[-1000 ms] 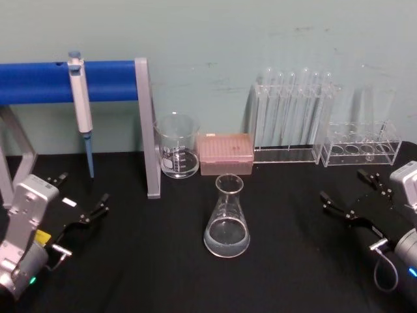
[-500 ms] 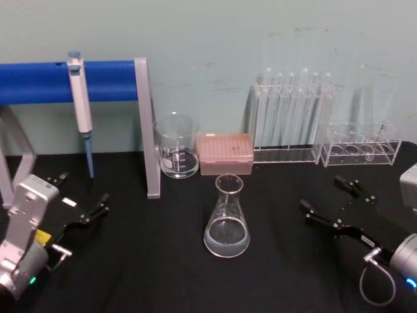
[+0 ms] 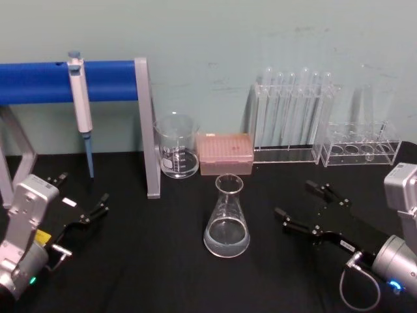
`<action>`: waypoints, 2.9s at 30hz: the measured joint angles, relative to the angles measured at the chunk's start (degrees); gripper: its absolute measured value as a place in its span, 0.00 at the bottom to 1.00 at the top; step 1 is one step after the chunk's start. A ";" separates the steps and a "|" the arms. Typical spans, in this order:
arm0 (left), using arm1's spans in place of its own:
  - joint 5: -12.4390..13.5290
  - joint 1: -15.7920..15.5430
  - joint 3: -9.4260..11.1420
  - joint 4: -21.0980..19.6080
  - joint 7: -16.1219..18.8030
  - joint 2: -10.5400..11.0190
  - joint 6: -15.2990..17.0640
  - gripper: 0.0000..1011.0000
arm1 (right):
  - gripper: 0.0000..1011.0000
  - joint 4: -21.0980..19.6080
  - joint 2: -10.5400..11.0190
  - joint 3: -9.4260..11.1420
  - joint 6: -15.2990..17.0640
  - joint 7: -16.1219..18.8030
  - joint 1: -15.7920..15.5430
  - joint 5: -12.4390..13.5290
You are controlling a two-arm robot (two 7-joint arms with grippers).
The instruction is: Grasp the erlenmeyer flask with one hand, shake it three times, then place it back.
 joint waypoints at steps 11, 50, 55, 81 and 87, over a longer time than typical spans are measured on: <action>0.00 0.00 0.00 0.00 0.00 0.00 0.00 0.99 | 0.99 3.04 -2.52 -1.11 0.59 4.59 2.86 -0.16; 0.00 0.00 0.00 0.00 0.00 0.00 0.00 0.99 | 0.99 18.97 -11.02 -6.71 0.17 13.61 16.48 -3.22; 0.00 0.00 0.00 0.00 0.00 0.00 0.00 0.99 | 0.99 21.10 -12.01 -7.38 0.17 14.00 17.94 -3.53; 0.00 0.00 0.00 0.00 0.00 0.00 0.00 0.99 | 0.99 26.14 -14.09 -9.00 -0.36 15.93 21.22 -4.05; 0.00 0.00 0.00 0.00 0.00 0.00 0.00 0.99 | 0.99 26.19 -14.16 -9.13 -0.35 15.97 21.30 -4.02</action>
